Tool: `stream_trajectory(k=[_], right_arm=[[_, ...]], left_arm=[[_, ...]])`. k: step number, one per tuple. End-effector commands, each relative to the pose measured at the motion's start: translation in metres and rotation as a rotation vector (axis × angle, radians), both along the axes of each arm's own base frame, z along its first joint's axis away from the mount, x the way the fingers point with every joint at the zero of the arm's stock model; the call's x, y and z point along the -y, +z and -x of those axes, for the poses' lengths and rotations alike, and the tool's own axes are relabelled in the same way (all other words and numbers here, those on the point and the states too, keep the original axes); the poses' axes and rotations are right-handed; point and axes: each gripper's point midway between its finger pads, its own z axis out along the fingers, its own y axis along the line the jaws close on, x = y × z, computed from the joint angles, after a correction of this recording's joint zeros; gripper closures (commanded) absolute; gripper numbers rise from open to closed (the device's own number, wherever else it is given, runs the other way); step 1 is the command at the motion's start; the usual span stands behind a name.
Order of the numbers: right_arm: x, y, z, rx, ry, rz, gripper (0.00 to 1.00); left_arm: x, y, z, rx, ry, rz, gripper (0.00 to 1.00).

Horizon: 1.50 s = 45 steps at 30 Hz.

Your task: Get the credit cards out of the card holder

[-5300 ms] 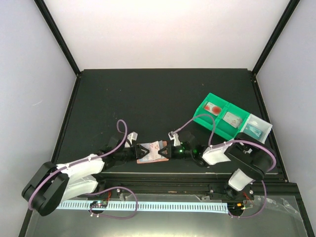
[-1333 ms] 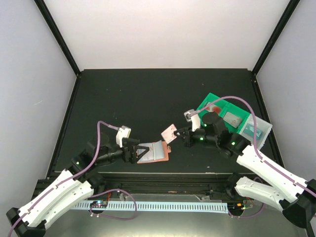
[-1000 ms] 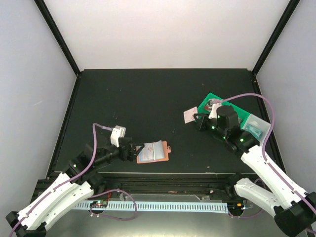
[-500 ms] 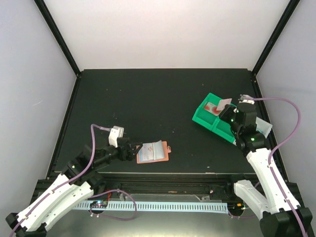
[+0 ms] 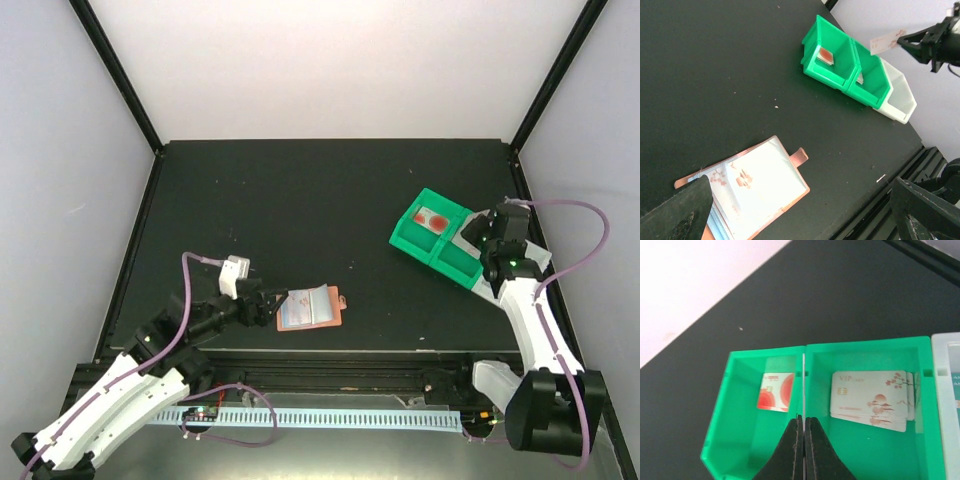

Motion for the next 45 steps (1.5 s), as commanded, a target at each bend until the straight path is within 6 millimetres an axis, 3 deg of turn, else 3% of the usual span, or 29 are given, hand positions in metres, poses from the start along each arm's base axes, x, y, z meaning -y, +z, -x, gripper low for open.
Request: stream_trajectory(k=[1,16,30,38,40,45], right_arm=[[0.012,-0.006,-0.011,0.029,-0.035,0.0,0.99],[0.018,-0.051,-0.043,-0.003,-0.022,-0.066,0.99],[0.019,-0.093,-0.055,-0.084,0.011,-0.118,0.99],[0.017,-0.105,-0.056,-0.118,0.024,-0.121,0.94],[0.027,-0.106,-0.056,-0.124,0.001,-0.121,0.92],[0.03,-0.107,-0.056,-0.137,-0.004,-0.114,0.86]], left_arm=[[-0.004,0.017,0.003,0.027,0.012,0.029,0.01],[-0.01,0.013,0.0,0.006,0.062,0.038,0.01],[-0.014,0.012,-0.001,0.003,0.086,0.036,0.01],[-0.013,0.008,-0.003,-0.012,0.091,0.032,0.01],[-0.013,0.006,-0.003,-0.016,0.09,0.031,0.01],[-0.013,0.005,-0.003,-0.022,0.093,0.033,0.01]])
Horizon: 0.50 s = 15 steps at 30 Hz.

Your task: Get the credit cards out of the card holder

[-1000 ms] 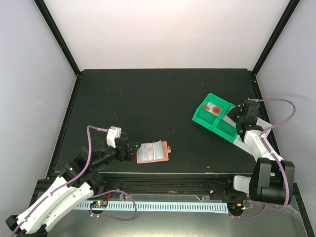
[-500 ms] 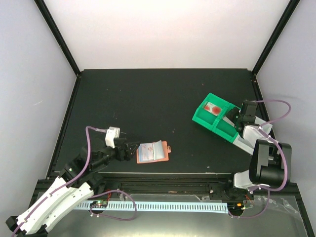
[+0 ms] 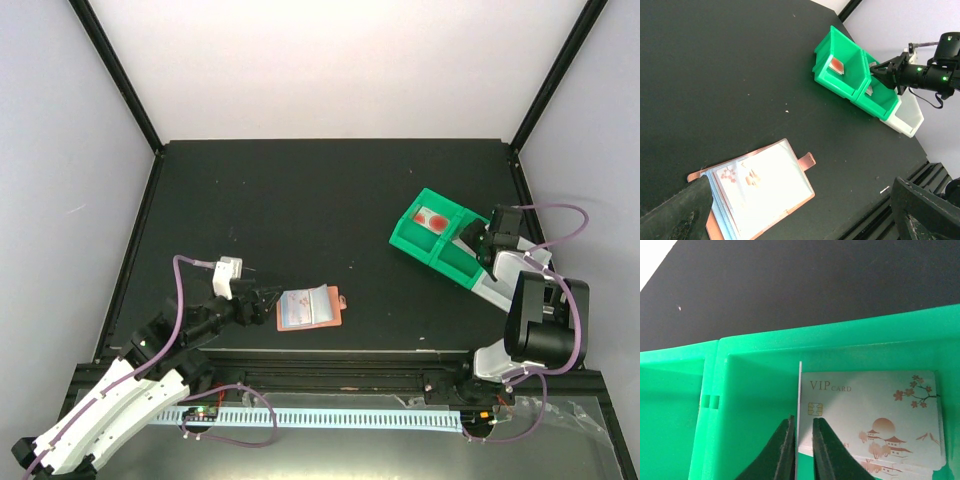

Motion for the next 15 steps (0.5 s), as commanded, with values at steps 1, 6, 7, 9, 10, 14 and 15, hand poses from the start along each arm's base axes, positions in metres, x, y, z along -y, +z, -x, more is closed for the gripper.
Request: stream_trajectory(k=[1,6,7,9,10,14,15], right_arm=[[0.005,0.012,-0.009,0.027,0.006,0.022,0.84],[0.009,0.016,-0.009,0.018,-0.001,0.05,0.82],[0.01,0.016,-0.008,0.012,-0.002,0.057,0.82],[0.012,0.018,-0.007,0.005,-0.009,0.072,0.82],[0.014,0.019,-0.006,0.001,-0.013,0.08,0.82],[0.021,0.022,-0.003,-0.021,-0.035,0.12,0.85],[0.023,0.022,-0.002,-0.023,-0.038,0.128,0.86]], left_arm=[[-0.001,0.004,-0.001,-0.001,0.015,0.01,0.01],[0.0,0.002,-0.002,-0.006,0.015,0.009,0.01],[0.0,0.003,-0.002,-0.005,0.015,0.011,0.01],[0.0,0.002,-0.002,-0.007,0.015,0.011,0.01],[0.0,0.002,-0.002,-0.008,0.015,0.013,0.01],[0.0,0.001,-0.002,-0.012,0.016,0.011,0.01],[0.0,0.001,-0.002,-0.012,0.016,0.01,0.01]])
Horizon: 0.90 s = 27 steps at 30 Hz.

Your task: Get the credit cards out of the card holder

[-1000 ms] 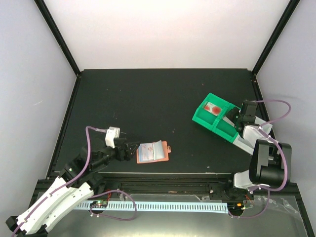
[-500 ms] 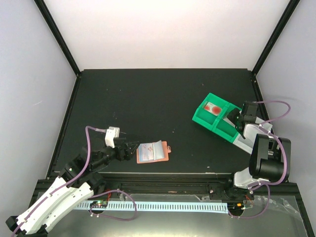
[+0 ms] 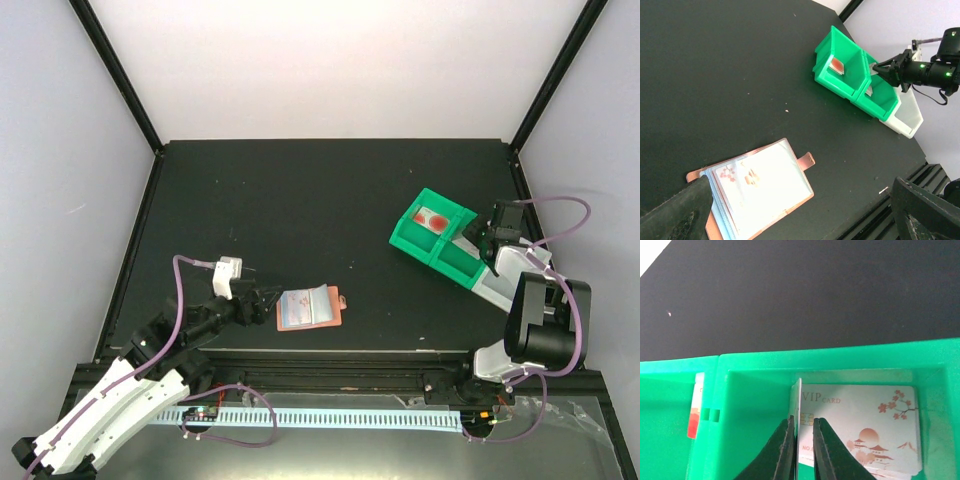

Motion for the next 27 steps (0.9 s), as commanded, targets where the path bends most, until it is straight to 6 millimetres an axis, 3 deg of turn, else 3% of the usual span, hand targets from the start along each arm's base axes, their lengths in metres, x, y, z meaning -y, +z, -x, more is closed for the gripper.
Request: stream_trajectory(k=[1,22,27], right_arm=[[0.015,0.015,0.0,0.005,-0.032,0.077,0.88],[0.031,0.018,0.004,-0.046,-0.085,0.155,0.94],[0.035,0.025,0.006,-0.05,-0.107,0.164,0.85]], left_arm=[[0.0,0.001,-0.001,-0.002,0.009,0.002,0.01],[0.0,-0.003,-0.001,-0.017,0.011,-0.001,0.01],[0.0,-0.003,-0.001,-0.019,0.011,0.002,0.01]])
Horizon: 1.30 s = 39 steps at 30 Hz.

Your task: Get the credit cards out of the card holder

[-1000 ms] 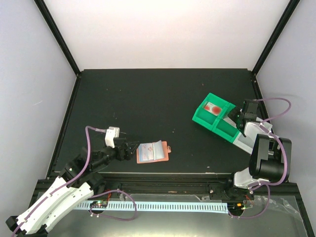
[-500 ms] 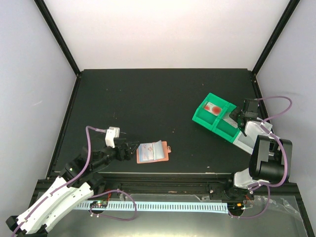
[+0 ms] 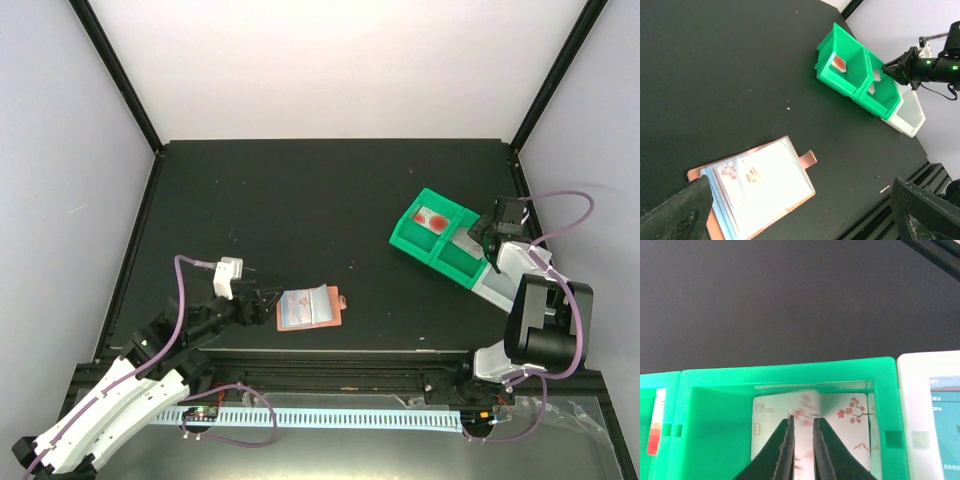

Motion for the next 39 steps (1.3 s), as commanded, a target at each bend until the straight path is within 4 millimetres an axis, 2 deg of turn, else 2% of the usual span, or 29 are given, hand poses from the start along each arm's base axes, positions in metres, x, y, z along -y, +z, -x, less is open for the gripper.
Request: stream_trajectory(k=[1,6,11,18,19,23,29,34,39], right_arm=[[0.012,0.021,-0.003,0.026,-0.041,0.046,0.84],[0.011,0.025,-0.003,0.018,-0.039,0.042,0.82],[0.002,0.033,-0.002,0.036,-0.004,0.008,0.81],[-0.031,0.055,0.004,0.095,0.109,-0.089,0.77],[-0.044,0.058,0.006,0.102,0.149,-0.103,0.76],[-0.074,0.076,0.017,0.152,0.262,-0.16,0.74],[-0.116,0.097,0.045,0.213,0.429,-0.253,0.72],[-0.163,0.097,0.075,0.229,0.567,-0.336,0.72],[-0.214,0.088,0.103,0.207,0.691,-0.398,0.72]], left_arm=[[0.001,0.0,-0.001,-0.009,0.009,0.003,0.01],[0.002,-0.004,-0.002,-0.022,0.007,-0.001,0.01],[0.002,-0.012,-0.003,-0.045,0.009,-0.018,0.01],[0.004,-0.028,-0.006,-0.102,0.019,-0.051,0.01],[0.005,-0.03,-0.006,-0.111,0.016,-0.056,0.01],[0.013,-0.038,-0.006,-0.14,-0.022,-0.077,0.01],[0.018,-0.052,-0.009,-0.189,-0.031,-0.108,0.01],[0.023,-0.064,-0.012,-0.236,-0.035,-0.134,0.01],[0.032,-0.076,-0.017,-0.296,-0.031,-0.091,0.01]])
